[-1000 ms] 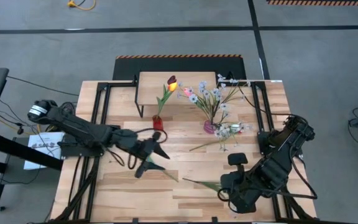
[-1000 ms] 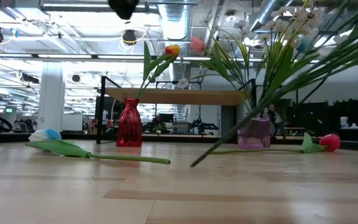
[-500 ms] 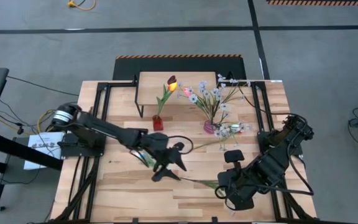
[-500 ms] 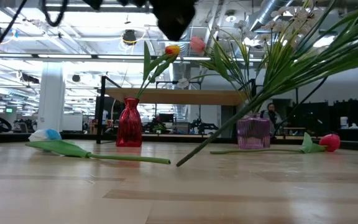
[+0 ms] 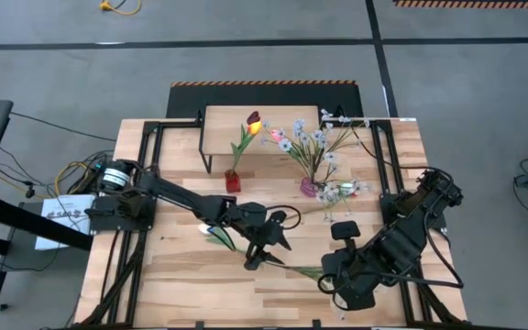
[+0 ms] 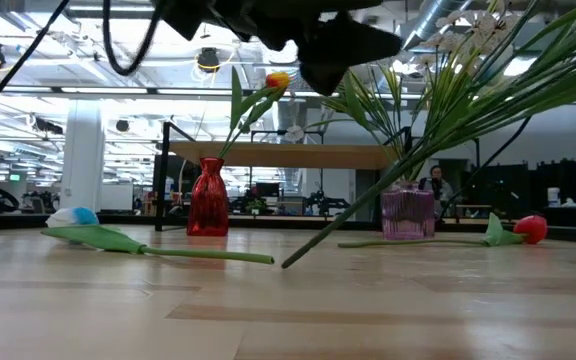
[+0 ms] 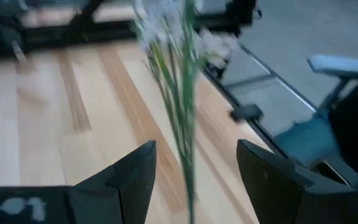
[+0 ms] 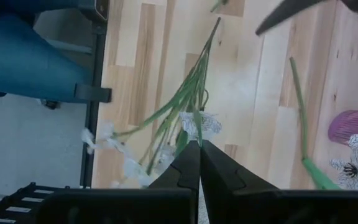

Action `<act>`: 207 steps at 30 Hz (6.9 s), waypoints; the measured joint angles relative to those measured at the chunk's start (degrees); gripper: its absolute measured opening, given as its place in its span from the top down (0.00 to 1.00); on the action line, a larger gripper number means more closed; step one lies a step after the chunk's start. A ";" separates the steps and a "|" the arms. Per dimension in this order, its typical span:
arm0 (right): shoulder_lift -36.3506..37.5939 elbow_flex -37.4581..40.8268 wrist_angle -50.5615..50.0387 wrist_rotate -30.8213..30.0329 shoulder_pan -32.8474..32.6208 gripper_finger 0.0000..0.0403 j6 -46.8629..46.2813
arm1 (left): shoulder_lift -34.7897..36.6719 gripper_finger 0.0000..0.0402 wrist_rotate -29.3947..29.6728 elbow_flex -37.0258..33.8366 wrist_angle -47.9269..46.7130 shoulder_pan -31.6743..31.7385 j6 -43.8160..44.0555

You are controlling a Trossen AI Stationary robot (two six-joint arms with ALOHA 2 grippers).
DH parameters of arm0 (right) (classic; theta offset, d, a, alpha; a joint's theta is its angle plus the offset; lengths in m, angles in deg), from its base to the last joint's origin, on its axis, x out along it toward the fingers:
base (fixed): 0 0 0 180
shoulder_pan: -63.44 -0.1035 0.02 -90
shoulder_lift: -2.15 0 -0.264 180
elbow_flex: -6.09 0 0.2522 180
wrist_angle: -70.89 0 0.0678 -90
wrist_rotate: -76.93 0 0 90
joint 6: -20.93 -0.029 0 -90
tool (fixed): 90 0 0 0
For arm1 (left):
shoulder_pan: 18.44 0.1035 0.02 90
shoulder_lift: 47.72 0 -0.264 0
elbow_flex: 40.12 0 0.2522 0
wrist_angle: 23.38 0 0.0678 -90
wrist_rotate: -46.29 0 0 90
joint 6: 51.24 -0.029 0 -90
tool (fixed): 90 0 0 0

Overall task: Pick and place flowers into a vace then onto a shelf
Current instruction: Put the white flowers into the red vase

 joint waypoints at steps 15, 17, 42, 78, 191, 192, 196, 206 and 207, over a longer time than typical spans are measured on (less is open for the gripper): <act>-0.02 0.00 0.01 -0.83 0.37 1.00 0.00 | -10.98 0.47 -0.02 6.09 3.94 -1.33 0.13; -0.02 0.00 0.02 -0.94 0.37 1.00 0.00 | -12.31 0.47 -0.07 7.37 3.72 -1.33 0.15; -0.02 0.00 0.50 -3.01 0.39 1.00 1.01 | -14.05 0.71 0.43 10.29 1.31 -1.42 0.55; 4.49 -3.74 0.09 4.22 -0.17 0.77 -15.73 | -13.99 1.00 7.47 16.02 -10.01 -4.88 -2.12; 20.33 2.97 0.00 -25.18 5.78 0.86 -9.80 | 72.91 1.00 39.59 -55.16 41.54 3.13 -8.83; 20.33 2.97 0.00 -25.16 5.46 0.86 -10.00 | 72.23 1.00 38.81 -55.84 42.01 4.89 -6.72; 20.33 2.99 0.00 -25.11 4.74 0.86 -10.98 | 67.81 1.00 35.37 -59.66 51.78 9.41 -2.15; 20.33 2.99 0.00 -25.13 4.76 0.86 -10.99 | 50.39 1.00 34.16 -60.53 69.87 11.34 -1.89; 20.33 2.99 0.00 -25.13 4.79 0.86 -10.99 | 48.66 1.00 34.94 -60.52 71.56 11.34 -2.52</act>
